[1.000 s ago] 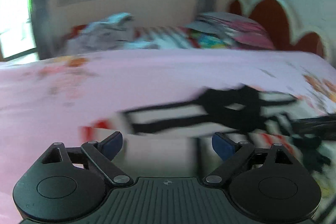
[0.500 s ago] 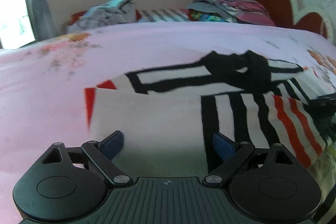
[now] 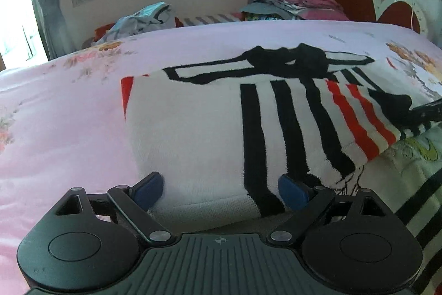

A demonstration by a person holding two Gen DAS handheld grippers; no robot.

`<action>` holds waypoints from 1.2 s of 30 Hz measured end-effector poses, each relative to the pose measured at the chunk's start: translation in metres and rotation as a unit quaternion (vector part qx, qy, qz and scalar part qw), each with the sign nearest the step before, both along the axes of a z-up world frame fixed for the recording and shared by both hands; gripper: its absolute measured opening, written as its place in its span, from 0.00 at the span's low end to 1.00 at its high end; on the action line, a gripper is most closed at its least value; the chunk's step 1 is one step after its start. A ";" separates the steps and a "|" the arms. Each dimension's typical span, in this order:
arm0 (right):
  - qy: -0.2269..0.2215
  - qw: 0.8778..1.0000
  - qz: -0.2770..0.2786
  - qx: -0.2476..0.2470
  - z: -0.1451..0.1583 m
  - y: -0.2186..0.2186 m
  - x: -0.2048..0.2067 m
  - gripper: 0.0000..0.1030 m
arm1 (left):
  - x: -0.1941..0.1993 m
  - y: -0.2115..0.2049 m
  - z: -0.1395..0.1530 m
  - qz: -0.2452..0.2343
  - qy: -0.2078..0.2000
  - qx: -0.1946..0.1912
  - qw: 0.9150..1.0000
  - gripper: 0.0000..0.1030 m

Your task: Fold small clothes

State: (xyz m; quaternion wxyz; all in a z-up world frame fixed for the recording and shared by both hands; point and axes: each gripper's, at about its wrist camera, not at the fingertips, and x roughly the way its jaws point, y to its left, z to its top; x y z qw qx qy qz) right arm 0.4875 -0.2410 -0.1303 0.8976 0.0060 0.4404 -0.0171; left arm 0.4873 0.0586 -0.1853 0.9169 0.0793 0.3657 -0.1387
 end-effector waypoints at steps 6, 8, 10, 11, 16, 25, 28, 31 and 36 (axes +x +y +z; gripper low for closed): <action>0.015 1.000 -0.007 0.015 -0.001 -0.012 -0.001 0.25 | -0.012 -0.001 0.004 0.019 -0.005 0.004 1.000 0.89; -0.008 1.000 -0.005 0.026 0.010 -0.015 -0.007 0.28 | -0.023 0.006 0.010 0.028 -0.014 -0.009 0.999 0.89; -0.021 0.999 -0.009 0.049 0.017 -0.023 -0.014 0.30 | -0.029 0.013 0.010 0.044 -0.006 -0.010 0.999 0.89; -0.023 0.998 -0.012 0.051 0.019 -0.027 -0.018 0.30 | -0.034 0.017 0.010 0.050 -0.003 -0.006 0.999 0.89; -0.030 0.997 -0.020 0.072 0.021 -0.048 -0.047 0.30 | -0.062 0.021 0.007 0.075 0.004 0.031 0.997 0.89; -0.024 0.997 -0.002 0.075 0.026 -0.068 -0.116 0.36 | -0.119 -0.003 0.014 0.092 0.003 0.043 0.995 0.89; -0.024 0.997 0.003 0.076 0.027 -0.073 -0.135 0.36 | -0.136 -0.009 0.015 0.094 0.002 0.049 0.994 0.89; -0.025 0.997 0.006 0.077 0.028 -0.077 -0.152 0.37 | -0.153 -0.011 0.015 0.097 0.001 0.050 0.994 0.89; -0.024 0.996 0.014 0.089 0.029 -0.082 -0.187 0.40 | -0.184 -0.006 0.013 0.103 0.012 0.048 0.993 0.89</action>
